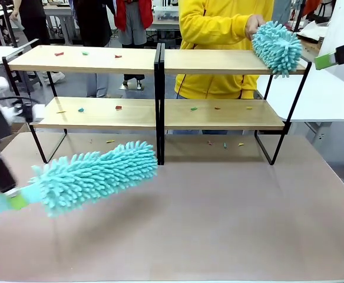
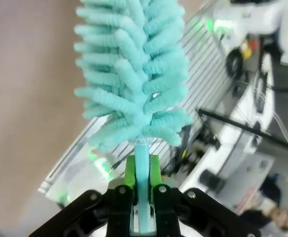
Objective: Clean the shelves.
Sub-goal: Clean a randomly selected level of the Shelf with the Duster.
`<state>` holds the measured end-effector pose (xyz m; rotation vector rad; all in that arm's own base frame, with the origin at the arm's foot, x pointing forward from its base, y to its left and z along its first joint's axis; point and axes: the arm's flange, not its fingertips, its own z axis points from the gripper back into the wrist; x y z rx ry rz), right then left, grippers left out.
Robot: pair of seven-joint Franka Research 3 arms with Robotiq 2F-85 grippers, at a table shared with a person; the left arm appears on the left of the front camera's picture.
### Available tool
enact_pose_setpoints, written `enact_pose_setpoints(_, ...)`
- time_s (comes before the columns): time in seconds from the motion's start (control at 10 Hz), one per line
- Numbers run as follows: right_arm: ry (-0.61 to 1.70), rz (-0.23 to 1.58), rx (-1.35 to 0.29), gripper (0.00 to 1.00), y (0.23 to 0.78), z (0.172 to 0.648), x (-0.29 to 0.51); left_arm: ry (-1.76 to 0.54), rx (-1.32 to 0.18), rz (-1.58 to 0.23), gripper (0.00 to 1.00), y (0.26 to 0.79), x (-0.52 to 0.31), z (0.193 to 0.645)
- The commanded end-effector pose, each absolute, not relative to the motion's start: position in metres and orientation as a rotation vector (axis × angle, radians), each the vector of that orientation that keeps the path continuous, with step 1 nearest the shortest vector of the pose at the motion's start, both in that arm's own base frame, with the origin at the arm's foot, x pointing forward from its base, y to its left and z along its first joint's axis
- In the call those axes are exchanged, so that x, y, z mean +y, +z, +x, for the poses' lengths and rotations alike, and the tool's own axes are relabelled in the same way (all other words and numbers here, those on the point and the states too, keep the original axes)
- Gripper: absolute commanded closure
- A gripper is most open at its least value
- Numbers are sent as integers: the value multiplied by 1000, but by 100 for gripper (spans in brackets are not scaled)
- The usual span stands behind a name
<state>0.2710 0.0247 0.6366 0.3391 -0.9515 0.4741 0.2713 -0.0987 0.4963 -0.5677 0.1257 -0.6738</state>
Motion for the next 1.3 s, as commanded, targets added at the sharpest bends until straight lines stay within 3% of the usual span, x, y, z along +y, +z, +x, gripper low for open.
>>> enact_pose_setpoints(0.0,474,341,-952,0,637,271,25,-561,151,-503,88,483,-132,272)
enact_pose_setpoints(0.1,474,341,-952,0,637,271,25,-674,126,-568,88,496,-99,271)
enact_pose_setpoints(0.3,474,341,-952,0,637,271,25,-674,126,-568,88,496,-99,271)
enact_pose_setpoints(0.7,474,341,-952,0,637,271,25,-502,91,-519,88,487,-111,278)
enact_pose_setpoints(1.2,474,341,-952,0,637,271,25,-400,160,-498,88,474,-148,313)
